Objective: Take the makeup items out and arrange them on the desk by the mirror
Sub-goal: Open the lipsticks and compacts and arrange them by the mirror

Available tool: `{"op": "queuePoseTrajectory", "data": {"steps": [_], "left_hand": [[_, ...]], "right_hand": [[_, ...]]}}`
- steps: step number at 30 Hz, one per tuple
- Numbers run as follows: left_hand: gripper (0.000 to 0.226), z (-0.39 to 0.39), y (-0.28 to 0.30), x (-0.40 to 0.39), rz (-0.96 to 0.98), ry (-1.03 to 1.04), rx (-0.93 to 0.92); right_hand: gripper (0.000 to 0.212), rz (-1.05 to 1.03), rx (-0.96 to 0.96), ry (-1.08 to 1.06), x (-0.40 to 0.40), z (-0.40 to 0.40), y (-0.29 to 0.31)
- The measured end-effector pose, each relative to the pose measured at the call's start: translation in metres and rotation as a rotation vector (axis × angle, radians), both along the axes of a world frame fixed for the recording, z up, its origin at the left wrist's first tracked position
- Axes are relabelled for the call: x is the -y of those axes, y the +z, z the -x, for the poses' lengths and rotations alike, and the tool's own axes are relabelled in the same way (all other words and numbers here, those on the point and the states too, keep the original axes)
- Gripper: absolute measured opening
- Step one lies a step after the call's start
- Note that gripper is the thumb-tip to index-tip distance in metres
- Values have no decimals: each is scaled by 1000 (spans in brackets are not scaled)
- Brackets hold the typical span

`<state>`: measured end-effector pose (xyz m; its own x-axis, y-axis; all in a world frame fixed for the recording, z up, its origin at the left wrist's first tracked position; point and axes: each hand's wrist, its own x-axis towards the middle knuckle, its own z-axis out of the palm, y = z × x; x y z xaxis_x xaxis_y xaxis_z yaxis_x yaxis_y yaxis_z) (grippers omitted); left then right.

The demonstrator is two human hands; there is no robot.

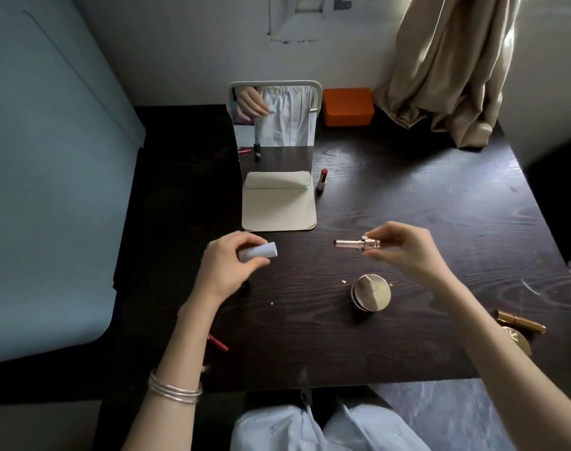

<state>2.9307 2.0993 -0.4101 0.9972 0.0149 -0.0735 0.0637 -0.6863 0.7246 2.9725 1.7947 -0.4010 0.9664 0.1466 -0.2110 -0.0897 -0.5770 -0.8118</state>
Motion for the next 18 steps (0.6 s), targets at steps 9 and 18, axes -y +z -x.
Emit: {"op": "queuePoseTrajectory", "data": {"steps": [9, 18], "left_hand": [[27, 5, -30, 29, 68, -49, -46], [25, 12, -80, 63, -201, -251, -242]], "right_hand": [[35, -55, -65, -30, -8, 15, -26], [28, -214, -185, -140, 0, 36, -46]]}}
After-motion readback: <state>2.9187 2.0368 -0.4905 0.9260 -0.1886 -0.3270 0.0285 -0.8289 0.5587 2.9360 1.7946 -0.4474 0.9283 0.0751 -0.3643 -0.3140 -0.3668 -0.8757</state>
